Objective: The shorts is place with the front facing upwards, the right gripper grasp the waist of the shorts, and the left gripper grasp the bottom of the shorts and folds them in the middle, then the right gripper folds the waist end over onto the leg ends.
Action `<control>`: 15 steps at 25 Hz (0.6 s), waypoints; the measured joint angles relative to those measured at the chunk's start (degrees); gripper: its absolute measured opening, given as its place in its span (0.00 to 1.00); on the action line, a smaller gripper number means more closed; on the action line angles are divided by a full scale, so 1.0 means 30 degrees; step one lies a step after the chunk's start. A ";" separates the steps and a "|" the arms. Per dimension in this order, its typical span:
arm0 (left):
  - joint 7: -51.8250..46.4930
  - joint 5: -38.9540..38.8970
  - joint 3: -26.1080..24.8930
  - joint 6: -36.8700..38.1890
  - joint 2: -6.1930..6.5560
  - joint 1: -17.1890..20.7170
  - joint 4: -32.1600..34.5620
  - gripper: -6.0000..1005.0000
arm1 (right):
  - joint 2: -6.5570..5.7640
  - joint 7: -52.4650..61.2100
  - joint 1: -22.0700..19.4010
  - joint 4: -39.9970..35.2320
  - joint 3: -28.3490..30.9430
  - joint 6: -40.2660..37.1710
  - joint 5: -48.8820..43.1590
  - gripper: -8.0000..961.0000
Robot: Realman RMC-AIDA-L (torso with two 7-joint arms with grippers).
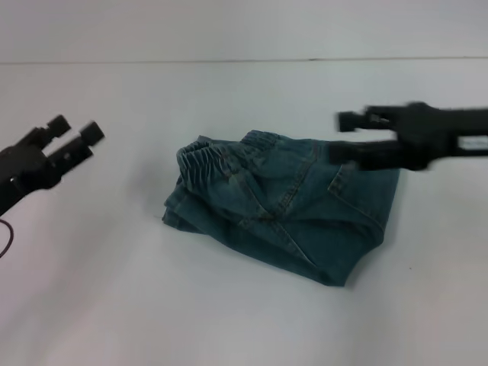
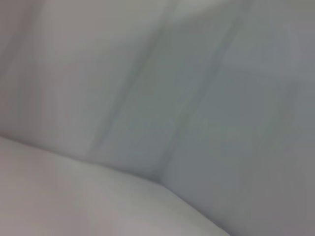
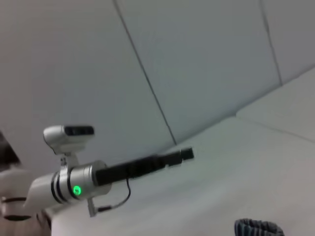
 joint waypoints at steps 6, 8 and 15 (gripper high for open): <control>-0.3155 0.2855 0.1526 0.3818 0.0008 0.0474 0.4170 0.87 | -0.0275 -0.3643 -0.2347 0.3008 0.2886 -0.0439 -0.0018 0.90; -0.3417 0.3831 0.1614 0.4481 0.0008 0.0451 0.4671 0.87 | -0.0381 -0.4790 -0.3033 0.3801 0.3268 -0.0340 -0.0077 0.89; -0.3567 0.5889 0.2076 0.4731 -0.0054 0.0479 0.5445 0.87 | -0.0685 -0.7121 -0.4681 0.5568 0.4523 -0.0141 -0.0090 0.89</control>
